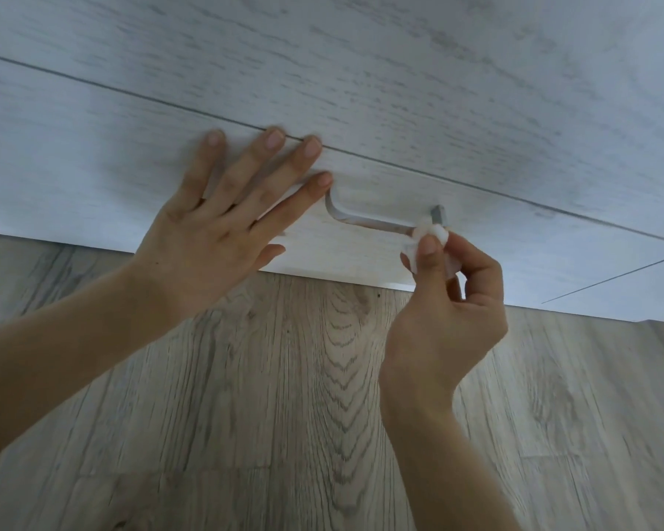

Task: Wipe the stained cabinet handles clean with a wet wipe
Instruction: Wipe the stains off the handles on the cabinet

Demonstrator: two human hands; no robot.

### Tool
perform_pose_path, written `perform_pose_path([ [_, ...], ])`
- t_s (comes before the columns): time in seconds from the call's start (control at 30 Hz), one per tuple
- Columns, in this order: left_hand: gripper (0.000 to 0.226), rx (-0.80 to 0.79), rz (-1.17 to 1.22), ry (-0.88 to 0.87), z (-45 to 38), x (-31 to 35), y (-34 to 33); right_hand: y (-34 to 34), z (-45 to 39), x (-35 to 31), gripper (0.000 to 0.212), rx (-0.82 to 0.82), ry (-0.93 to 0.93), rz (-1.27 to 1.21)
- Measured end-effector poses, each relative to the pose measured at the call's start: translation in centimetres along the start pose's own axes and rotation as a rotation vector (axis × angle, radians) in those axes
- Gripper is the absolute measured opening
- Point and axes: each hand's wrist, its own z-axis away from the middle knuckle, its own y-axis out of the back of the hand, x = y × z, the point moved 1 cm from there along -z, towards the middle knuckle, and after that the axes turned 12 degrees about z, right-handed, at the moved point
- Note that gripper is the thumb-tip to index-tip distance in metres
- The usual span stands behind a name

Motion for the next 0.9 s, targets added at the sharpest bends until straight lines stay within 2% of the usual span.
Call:
perform_pose_path([
  [0.1, 0.091, 0.003, -0.008, -0.001, 0.0, 0.0, 0.0, -0.2, -0.2, 0.1, 0.008, 0.004, 0.022, -0.002],
  [0.23, 0.091, -0.006, 0.032, 0.004, -0.1, 0.1, 0.2, -0.8, 0.8, 0.6, 0.008, -0.082, 0.036, 0.051],
  [0.37, 0.089, -0.013, 0.03, -0.016, -0.1, -0.3, 0.4, -0.2, -0.5, 0.7, 0.006, 0.026, 0.003, -0.008],
  [0.47, 0.088, -0.015, 0.025, -0.019, 0.0, -0.4, 0.5, -0.2, -0.2, 0.5, 0.006, -0.059, 0.066, 0.06],
  [0.6, 0.091, -0.02, 0.022, -0.01, 0.0, -0.2, 0.5, -0.1, -0.5, 1.2, 0.005, -0.037, 0.058, 0.024],
  [0.7, 0.091, -0.029, 0.034, -0.007, 0.0, -0.1, 0.5, -0.1, 0.3, 1.4, 0.007, -0.159, 0.139, 0.16],
  [0.9, 0.089, -0.026, 0.016, -0.012, 0.0, -0.1, 0.3, 0.7, -1.3, 0.8, 0.012, 0.004, 0.15, 0.074],
])
